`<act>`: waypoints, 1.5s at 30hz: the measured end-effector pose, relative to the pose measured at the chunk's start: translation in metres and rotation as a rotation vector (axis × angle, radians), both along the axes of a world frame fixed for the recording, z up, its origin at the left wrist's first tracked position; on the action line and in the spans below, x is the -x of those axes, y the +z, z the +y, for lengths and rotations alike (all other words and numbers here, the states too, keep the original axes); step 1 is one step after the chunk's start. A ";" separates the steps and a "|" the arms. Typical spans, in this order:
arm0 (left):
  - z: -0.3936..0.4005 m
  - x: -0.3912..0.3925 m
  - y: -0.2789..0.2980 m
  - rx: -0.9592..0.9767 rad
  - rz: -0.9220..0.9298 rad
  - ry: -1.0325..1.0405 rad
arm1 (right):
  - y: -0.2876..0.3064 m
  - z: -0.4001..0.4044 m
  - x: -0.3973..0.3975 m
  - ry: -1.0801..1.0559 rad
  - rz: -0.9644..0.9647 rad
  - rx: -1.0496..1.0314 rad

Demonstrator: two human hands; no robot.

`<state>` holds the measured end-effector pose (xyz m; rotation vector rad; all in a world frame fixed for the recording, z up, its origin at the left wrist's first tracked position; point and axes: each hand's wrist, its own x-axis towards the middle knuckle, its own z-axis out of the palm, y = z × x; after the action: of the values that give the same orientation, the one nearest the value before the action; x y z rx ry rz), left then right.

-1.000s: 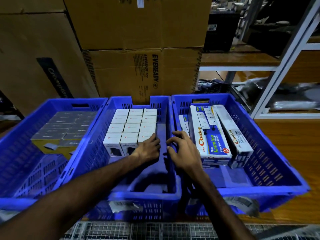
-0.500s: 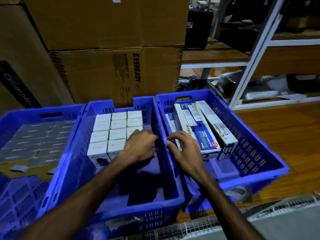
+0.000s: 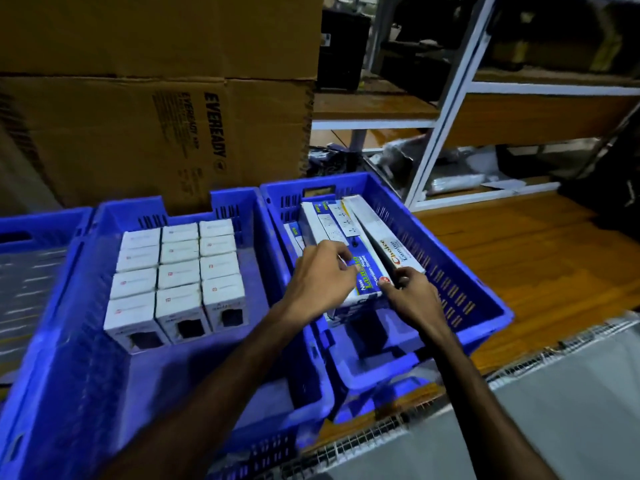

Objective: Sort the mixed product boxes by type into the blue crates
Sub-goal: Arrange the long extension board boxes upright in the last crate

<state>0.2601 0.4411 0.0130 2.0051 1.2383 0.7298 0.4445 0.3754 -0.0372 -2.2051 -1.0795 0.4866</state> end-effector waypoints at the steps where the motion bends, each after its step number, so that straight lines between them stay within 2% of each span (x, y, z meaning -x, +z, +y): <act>1: 0.001 -0.009 -0.001 0.013 0.015 0.007 | -0.003 0.004 -0.006 0.025 -0.027 0.065; 4: 0.009 -0.035 -0.004 0.057 0.083 0.032 | -0.013 0.019 -0.024 0.096 -0.011 0.197; 8: 0.023 -0.070 -0.014 0.174 0.374 0.208 | -0.018 0.035 -0.044 0.278 0.115 0.259; 11: 0.031 -0.095 -0.030 0.273 0.483 0.322 | -0.022 0.044 -0.061 0.443 0.066 0.318; 14: 0.031 -0.117 -0.047 0.386 0.496 0.428 | -0.023 0.052 -0.073 0.600 0.142 0.300; 18: 0.027 -0.142 -0.052 0.416 0.482 0.556 | -0.014 0.059 -0.080 0.809 0.160 0.296; 25: 0.029 -0.146 -0.043 0.476 0.416 0.657 | -0.010 0.055 -0.090 0.868 0.286 0.319; 28: 0.031 -0.130 -0.033 0.516 0.238 0.731 | -0.011 0.054 -0.091 0.793 0.372 0.337; 31: 0.035 -0.101 -0.023 0.588 -0.144 0.736 | -0.021 0.056 -0.097 0.765 0.346 0.325; 33: 0.035 -0.084 -0.019 0.698 -0.430 0.600 | -0.022 0.061 -0.098 0.743 0.346 0.330; 36: 0.026 -0.069 -0.009 0.793 -0.707 0.457 | -0.011 0.062 -0.092 0.703 0.308 0.323; 38: 0.019 -0.065 -0.006 0.829 -0.807 0.439 | -0.010 0.066 -0.088 0.696 0.322 0.289; 41: 0.011 -0.062 -0.004 0.824 -0.856 0.428 | -0.013 0.074 -0.082 0.656 0.384 0.272; 45: 0.008 -0.055 -0.005 0.807 -0.870 0.420 | -0.012 0.075 -0.069 0.670 0.270 0.310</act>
<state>0.3149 0.4488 0.0082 0.6439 1.1255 0.9458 0.5131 0.4509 -0.0492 -1.8947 -1.6659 1.2724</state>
